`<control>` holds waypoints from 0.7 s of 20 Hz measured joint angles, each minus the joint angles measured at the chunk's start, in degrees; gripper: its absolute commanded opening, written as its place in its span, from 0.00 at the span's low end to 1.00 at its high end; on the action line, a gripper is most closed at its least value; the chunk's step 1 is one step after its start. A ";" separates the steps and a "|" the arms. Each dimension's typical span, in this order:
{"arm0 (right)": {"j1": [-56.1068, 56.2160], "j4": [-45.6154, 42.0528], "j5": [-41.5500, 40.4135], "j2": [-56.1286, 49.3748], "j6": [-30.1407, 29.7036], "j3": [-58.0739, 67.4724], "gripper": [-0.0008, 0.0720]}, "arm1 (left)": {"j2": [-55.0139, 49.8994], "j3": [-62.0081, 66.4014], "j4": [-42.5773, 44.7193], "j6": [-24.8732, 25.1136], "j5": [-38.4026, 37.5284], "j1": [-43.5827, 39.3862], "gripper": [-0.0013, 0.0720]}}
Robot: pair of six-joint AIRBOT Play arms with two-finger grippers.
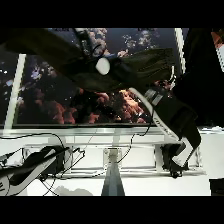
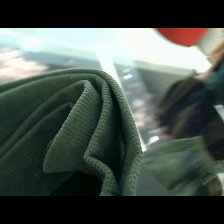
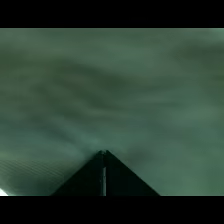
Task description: Fold the clothes and pants, and hang the long-sleeved shirts on hangers.
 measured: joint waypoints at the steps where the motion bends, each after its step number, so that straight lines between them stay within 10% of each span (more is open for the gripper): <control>1: 1.60 0.02 -0.85 -0.37 0.04 0.57 0.06 | 0.31 0.00 -0.70 -0.11 0.33 -0.90 0.04; 7: 4.00 -3.21 -0.63 -1.01 0.07 1.92 0.06 | 0.07 0.00 -1.03 -0.72 1.42 -2.64 0.04; 14: -9.57 -9.38 17.51 1.86 -0.17 2.19 0.06 | -3.72 0.00 17.38 -6.38 1.33 -2.67 0.04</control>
